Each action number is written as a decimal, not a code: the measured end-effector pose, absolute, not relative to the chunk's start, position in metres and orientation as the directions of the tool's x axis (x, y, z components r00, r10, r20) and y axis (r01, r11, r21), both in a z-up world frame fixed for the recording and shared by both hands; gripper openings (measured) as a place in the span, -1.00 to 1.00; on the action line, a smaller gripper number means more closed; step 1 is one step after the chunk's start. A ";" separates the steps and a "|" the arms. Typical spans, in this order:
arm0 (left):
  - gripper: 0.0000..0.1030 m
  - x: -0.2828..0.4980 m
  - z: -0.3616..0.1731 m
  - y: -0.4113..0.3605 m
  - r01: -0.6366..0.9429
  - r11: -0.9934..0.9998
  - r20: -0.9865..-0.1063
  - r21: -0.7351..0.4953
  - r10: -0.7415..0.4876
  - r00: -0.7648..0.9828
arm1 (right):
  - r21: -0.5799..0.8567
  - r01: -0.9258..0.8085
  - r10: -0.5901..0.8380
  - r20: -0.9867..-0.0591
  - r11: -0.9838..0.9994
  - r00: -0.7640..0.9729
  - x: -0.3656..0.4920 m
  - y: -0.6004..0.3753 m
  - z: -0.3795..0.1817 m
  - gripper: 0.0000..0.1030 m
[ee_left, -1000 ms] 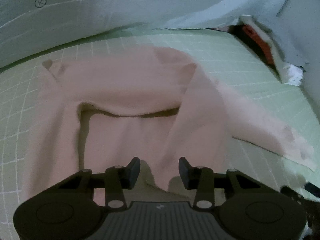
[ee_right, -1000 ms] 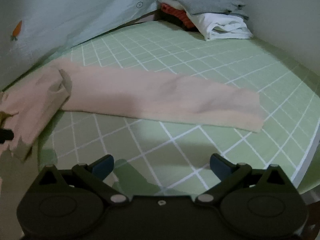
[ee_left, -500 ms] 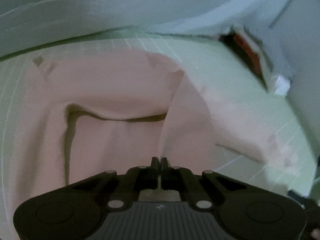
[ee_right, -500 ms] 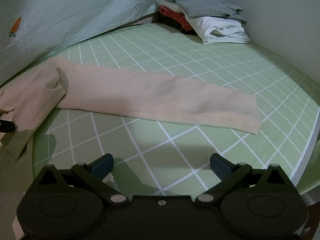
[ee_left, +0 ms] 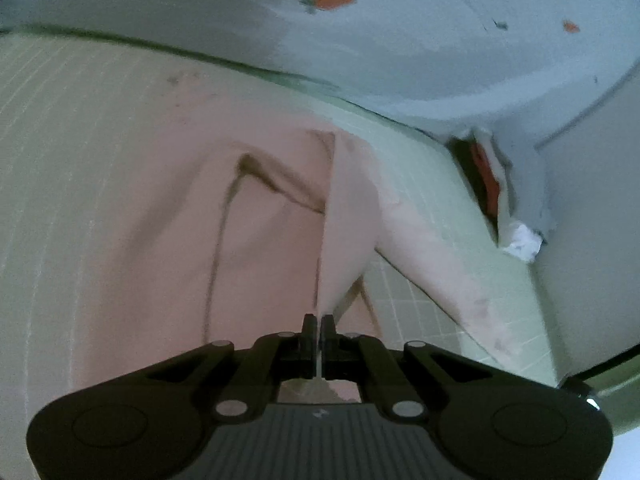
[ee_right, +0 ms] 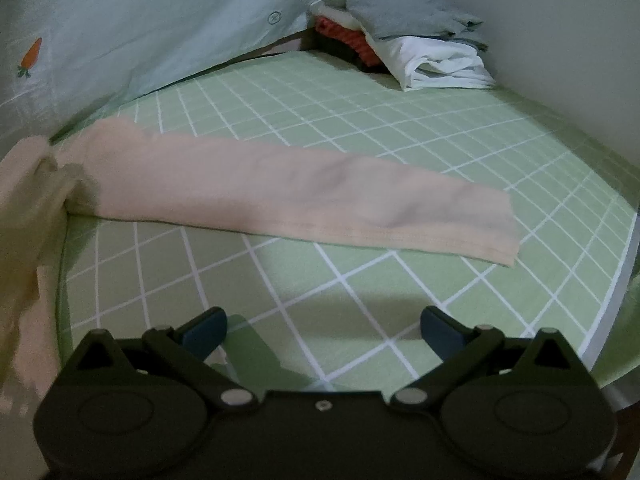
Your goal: Fold clothes
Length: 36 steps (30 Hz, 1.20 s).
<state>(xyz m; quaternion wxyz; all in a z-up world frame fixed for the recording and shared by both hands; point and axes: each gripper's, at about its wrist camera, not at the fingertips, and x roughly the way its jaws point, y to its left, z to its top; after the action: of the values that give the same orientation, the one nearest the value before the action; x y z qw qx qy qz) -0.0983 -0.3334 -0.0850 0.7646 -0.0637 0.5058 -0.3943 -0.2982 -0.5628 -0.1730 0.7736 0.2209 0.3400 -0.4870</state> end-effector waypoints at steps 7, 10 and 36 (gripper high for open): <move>-0.98 -0.095 -0.086 -0.261 0.322 0.732 -0.704 -0.600 -0.675 0.221 | 0.010 0.911 -0.613 -0.736 0.412 0.286 -0.297 -0.560 -0.173 1.00; -0.98 -0.095 -0.092 -0.235 0.256 0.776 -0.732 -0.576 -0.629 0.261 | 0.010 0.913 -0.617 -0.734 0.409 0.285 -0.297 -0.559 -0.173 1.00; -0.97 -0.094 -0.138 -0.222 0.202 0.717 -0.719 -0.667 -0.690 0.077 | 0.010 0.914 -0.625 -0.727 0.406 0.285 -0.295 -0.546 -0.174 1.00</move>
<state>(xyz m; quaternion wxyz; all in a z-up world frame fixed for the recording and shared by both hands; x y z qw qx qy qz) -0.0942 -0.2221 -0.1377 0.7051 -0.2032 0.6013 -0.3162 -0.2949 -0.5462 -0.1739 0.7710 0.2194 0.3293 -0.4990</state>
